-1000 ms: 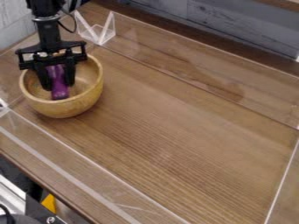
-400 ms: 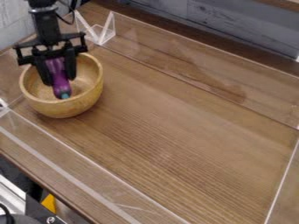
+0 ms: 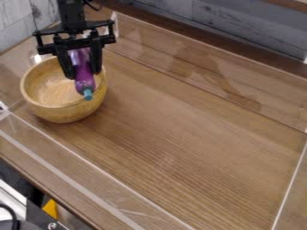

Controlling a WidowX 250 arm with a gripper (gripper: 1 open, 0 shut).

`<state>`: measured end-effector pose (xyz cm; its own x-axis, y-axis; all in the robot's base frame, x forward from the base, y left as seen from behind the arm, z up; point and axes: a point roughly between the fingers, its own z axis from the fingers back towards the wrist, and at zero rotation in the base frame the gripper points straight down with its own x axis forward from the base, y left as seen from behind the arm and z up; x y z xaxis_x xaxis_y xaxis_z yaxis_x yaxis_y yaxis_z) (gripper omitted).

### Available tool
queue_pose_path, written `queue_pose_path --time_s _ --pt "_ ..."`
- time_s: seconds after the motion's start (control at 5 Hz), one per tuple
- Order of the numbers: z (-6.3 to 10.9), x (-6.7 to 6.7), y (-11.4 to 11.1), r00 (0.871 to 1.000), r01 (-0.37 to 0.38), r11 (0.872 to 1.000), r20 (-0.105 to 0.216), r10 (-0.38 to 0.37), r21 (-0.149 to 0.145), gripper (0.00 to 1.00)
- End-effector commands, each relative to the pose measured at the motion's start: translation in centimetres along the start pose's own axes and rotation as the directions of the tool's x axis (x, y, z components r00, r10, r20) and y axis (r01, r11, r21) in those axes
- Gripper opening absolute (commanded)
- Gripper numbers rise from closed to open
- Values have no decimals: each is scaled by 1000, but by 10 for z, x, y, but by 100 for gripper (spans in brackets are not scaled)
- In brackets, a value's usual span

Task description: Remove the purple eggplant from inside the brown bowl and put it on the table

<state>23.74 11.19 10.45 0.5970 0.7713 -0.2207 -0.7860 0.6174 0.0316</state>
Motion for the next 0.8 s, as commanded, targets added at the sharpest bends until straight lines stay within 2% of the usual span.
queue_pose_path --time_s 0.0,0.4,0.6 --pt "13 -10 0 998 10 1000 55 -9 -17 0" --pt "9 -36 -2 998 8 1000 60 -8 -10 0" --pt "9 -43 -6 994 88 996 65 -88 11 0"
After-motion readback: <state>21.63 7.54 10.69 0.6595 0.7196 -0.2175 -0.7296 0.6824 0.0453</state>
